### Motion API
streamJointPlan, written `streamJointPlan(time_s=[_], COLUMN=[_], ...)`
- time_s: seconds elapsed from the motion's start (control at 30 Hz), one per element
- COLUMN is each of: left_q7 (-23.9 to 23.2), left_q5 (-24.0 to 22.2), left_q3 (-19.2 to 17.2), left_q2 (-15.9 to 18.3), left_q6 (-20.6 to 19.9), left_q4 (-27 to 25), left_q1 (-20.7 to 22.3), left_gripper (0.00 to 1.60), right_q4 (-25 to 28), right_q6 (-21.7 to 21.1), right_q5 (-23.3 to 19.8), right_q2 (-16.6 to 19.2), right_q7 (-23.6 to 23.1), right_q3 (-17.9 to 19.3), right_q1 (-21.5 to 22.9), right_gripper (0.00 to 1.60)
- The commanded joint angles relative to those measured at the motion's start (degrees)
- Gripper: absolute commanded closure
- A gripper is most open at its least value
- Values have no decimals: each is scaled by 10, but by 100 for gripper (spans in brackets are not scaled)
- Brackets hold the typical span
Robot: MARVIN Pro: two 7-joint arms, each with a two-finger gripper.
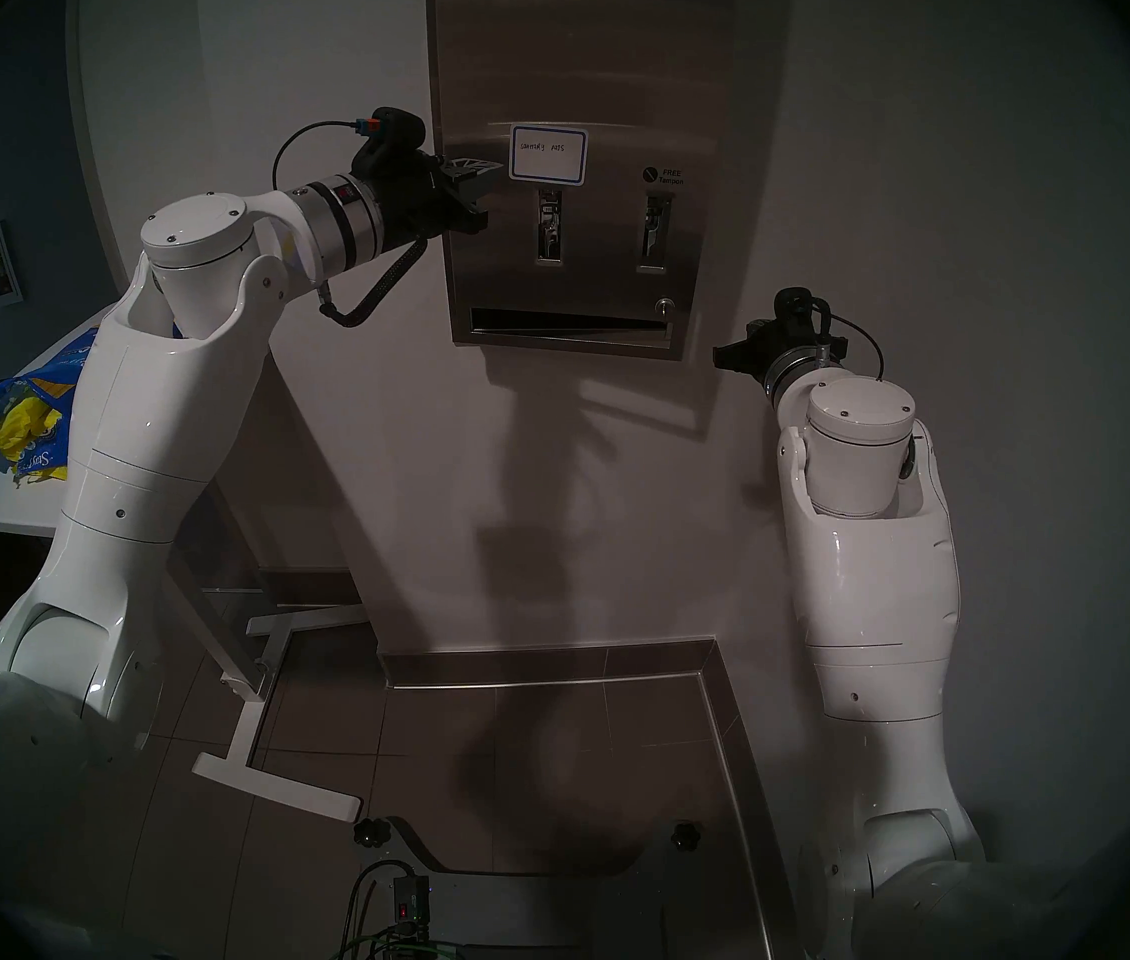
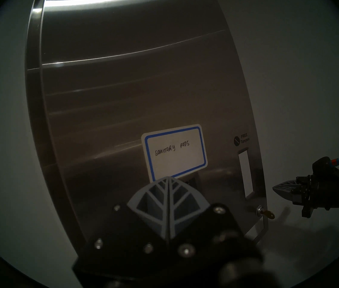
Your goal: Open the dispenser door, put the pads inside, close the door
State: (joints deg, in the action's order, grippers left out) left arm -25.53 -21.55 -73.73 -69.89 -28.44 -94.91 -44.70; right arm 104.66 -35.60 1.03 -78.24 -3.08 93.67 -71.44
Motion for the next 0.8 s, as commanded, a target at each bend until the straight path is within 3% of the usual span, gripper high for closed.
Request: streamJointPlan(time_s=[0.0,0.47,0.77], left_q7=[11,43,51], left_q5=[6,25,33], left_q3=[9,53,74], left_q2=[-27,-99,-126], left_q6=[10,26,40], left_q4=[16,79,122], left_q1=[40,110,146], left_gripper=[160,160,160], right_q4=[9,8,8], right_q6=[2,2,2], right_q5=[0,0,-1], right_q2=[1,1,1], right_q7=[-1,0,0], right_q3=[0,0,-1], right_q1=[5,5,5], right_gripper=[109,109,109])
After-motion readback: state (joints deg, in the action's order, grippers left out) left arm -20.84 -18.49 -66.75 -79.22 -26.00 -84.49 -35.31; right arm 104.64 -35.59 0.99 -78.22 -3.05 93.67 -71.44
